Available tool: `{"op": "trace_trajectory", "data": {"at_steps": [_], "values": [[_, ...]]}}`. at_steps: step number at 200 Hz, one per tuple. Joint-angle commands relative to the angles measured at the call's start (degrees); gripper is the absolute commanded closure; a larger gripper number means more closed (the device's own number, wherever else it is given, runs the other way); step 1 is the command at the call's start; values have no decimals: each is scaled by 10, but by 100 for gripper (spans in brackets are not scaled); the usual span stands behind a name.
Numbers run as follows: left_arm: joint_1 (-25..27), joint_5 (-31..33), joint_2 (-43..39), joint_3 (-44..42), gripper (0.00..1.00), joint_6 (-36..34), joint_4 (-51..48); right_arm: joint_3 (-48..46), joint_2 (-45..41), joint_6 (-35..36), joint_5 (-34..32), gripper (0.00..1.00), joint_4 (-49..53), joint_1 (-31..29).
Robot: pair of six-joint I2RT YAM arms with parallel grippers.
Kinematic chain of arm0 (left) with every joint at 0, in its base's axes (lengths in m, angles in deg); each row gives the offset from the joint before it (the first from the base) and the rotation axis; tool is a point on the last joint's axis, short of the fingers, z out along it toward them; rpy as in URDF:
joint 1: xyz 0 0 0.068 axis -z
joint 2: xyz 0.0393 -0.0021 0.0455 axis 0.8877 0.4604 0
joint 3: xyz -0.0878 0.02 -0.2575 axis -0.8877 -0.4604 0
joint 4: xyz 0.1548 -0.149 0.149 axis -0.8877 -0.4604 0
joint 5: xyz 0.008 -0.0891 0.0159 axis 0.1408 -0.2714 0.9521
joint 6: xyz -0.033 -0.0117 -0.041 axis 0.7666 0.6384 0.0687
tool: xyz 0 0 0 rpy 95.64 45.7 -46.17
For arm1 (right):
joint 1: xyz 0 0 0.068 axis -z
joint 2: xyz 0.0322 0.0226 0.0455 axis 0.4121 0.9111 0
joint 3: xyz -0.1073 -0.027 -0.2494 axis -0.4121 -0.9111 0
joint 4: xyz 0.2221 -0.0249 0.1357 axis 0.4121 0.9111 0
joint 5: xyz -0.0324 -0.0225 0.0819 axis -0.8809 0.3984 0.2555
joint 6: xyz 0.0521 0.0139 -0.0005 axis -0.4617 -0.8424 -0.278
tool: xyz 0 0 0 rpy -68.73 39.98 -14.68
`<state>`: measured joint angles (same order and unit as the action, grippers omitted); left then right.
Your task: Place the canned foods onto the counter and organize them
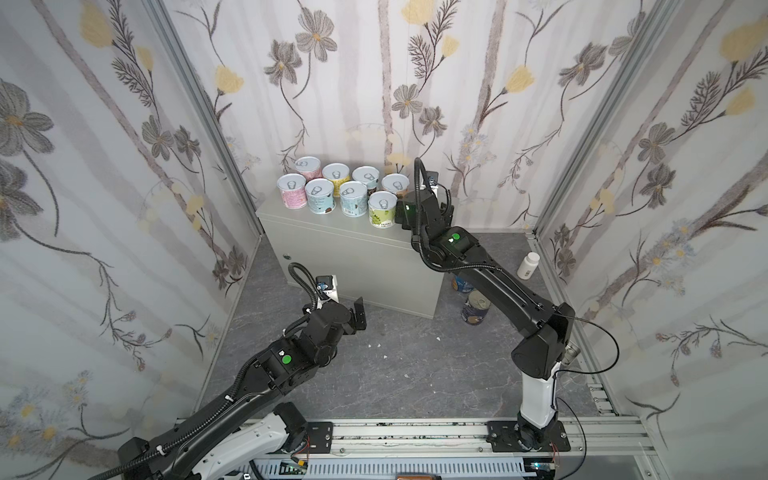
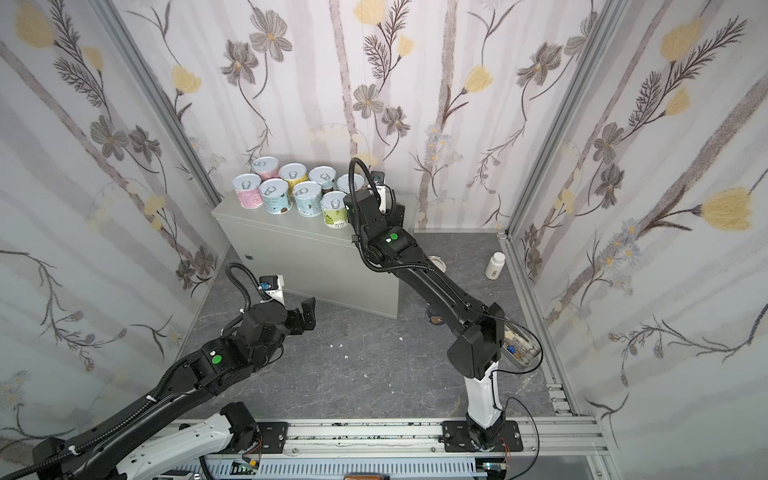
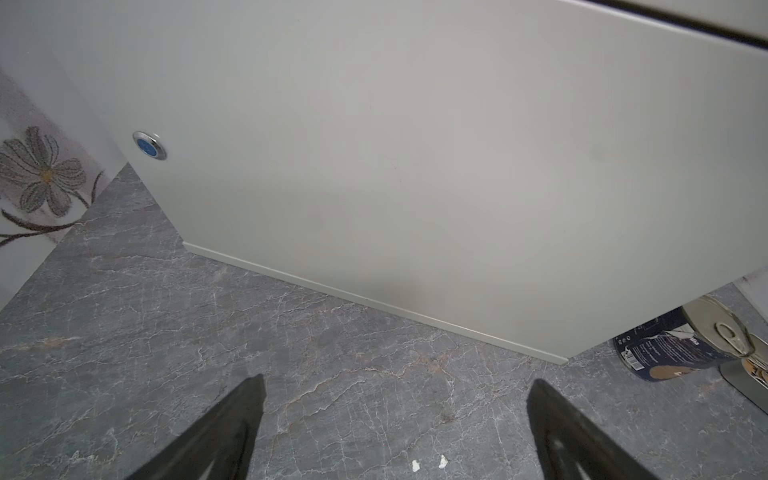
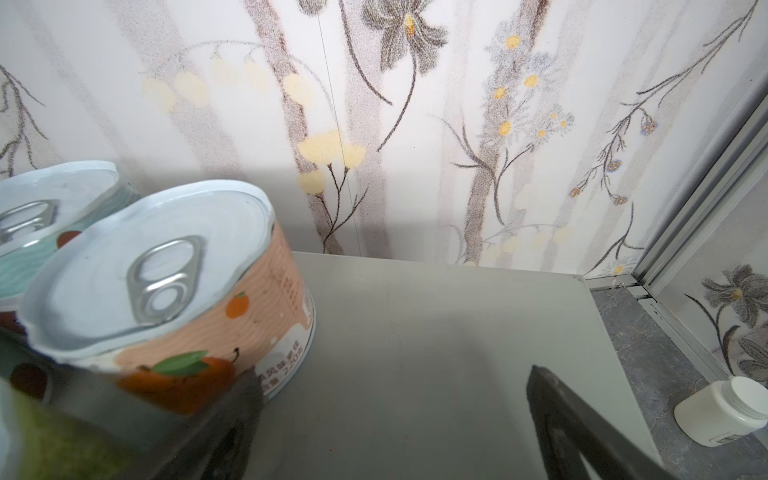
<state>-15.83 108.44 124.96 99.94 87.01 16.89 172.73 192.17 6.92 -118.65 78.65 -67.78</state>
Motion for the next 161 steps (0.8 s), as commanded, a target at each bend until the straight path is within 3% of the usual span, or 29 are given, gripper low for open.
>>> {"op": "trace_trajectory", "data": {"at_steps": [1,93,161], "values": [[-1,4,-4,-6,0,1,20,17,15,-13,-11,0,-18,-2],[-4,-1,-9,-19,0,4,20,47,41,4,4,0,-21,-1],[-5,-12,-7,-20,0,13,21,45,-15,21,-1,0,6,-1]]}}
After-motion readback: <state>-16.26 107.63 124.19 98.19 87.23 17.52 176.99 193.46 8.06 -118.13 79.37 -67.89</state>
